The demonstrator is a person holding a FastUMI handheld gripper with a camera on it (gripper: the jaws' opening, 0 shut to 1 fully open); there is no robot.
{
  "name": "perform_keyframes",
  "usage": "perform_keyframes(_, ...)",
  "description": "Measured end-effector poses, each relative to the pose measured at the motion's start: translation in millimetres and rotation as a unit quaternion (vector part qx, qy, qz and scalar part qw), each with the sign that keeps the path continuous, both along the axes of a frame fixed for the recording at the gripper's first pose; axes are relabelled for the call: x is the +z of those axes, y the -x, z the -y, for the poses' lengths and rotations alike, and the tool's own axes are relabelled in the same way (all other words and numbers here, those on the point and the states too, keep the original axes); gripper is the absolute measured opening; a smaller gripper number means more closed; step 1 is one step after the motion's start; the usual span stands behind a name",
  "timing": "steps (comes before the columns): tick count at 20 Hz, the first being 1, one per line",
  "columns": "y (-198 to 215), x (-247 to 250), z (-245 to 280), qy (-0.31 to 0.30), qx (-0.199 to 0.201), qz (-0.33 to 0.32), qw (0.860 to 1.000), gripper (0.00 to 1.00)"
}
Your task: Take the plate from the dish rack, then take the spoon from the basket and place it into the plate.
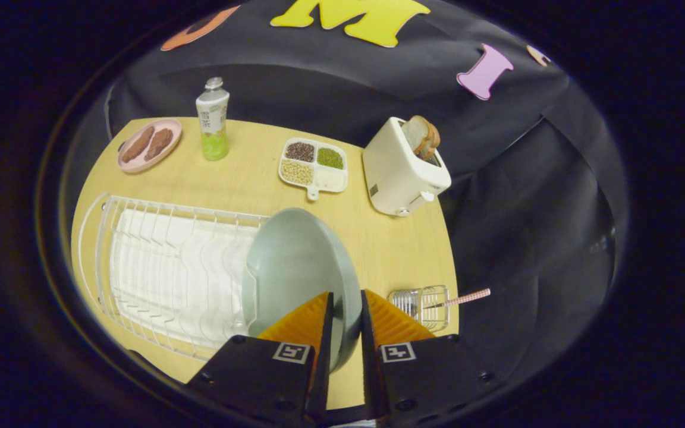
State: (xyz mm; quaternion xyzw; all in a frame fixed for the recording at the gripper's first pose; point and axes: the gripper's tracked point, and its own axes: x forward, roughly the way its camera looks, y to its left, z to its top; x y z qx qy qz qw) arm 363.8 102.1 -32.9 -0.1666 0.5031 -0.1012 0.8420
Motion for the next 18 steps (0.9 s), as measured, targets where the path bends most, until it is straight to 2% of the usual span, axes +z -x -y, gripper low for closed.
perform_keyframes(3, 6, 6, -9, 0.006, -0.022, 0.011, 1.0, 0.19)
perform_keyframes(5, 9, 9, -15, 0.026, -0.047, 0.026, 0.998, 0.17)
perform_keyframes(9, 14, 13, -29, 0.068, -0.071, 0.063, 0.993, 0.16)
perform_keyframes(12, 18, 19, -35, 0.109, -0.075, 0.09, 0.987, 0.16)
perform_keyframes(16, 23, 42, -33, 0.175, -0.088, 0.154, 0.968, 0.16)
perform_keyframes(18, 27, 49, -34, 0.18, -0.091, 0.175, 0.964, 0.16)
